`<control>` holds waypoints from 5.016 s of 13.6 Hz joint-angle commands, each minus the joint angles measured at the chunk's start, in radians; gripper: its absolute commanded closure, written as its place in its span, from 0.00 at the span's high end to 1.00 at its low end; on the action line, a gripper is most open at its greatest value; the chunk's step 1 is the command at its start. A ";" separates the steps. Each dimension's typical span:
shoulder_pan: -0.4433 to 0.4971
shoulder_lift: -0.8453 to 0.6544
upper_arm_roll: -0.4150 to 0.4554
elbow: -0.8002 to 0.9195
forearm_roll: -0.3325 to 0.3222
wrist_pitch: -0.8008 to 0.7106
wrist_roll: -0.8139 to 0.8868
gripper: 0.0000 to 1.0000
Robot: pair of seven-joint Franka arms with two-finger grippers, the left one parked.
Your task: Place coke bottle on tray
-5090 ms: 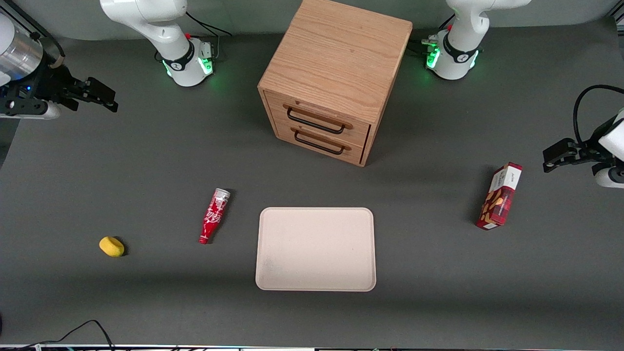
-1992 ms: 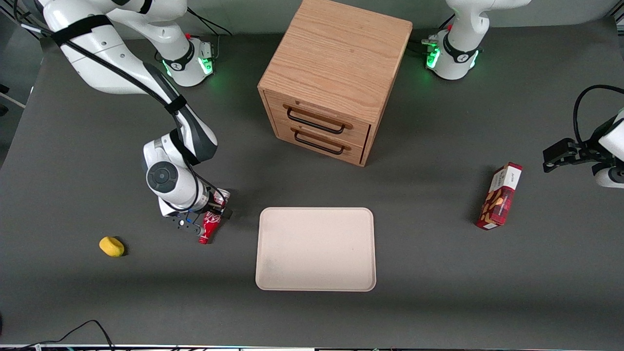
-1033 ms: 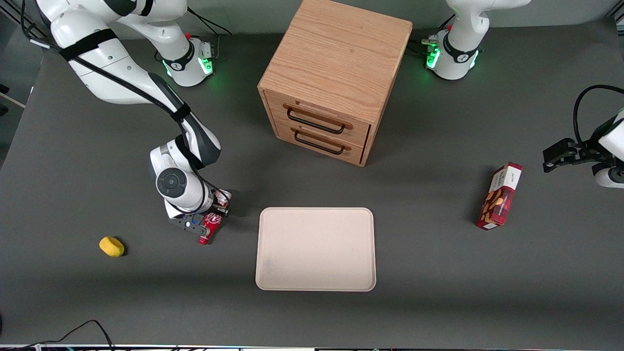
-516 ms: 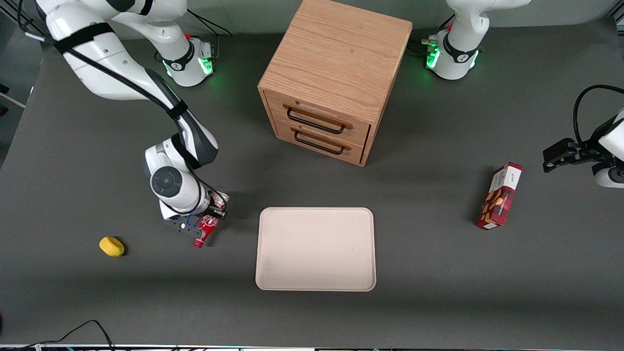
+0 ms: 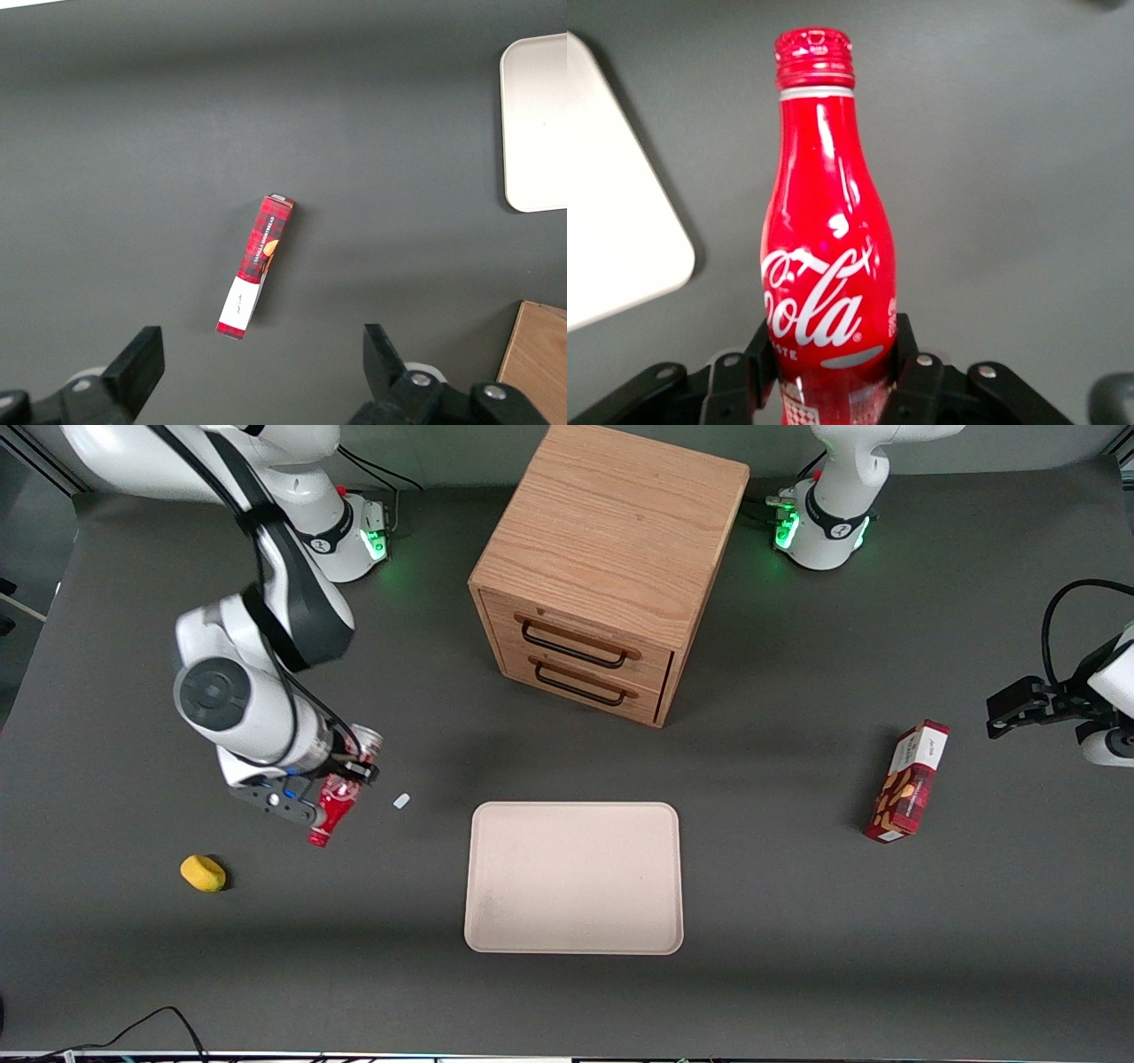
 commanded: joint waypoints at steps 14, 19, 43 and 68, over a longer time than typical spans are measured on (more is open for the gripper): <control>0.231 0.428 -0.061 0.762 0.050 -0.367 -0.131 0.00; 0.390 0.577 -0.187 0.767 -0.003 -0.099 -0.073 0.00; 0.447 0.817 -0.244 0.759 -0.054 0.225 -0.178 1.00; 0.254 -0.613 -0.457 -0.370 0.119 -0.155 -0.684 1.00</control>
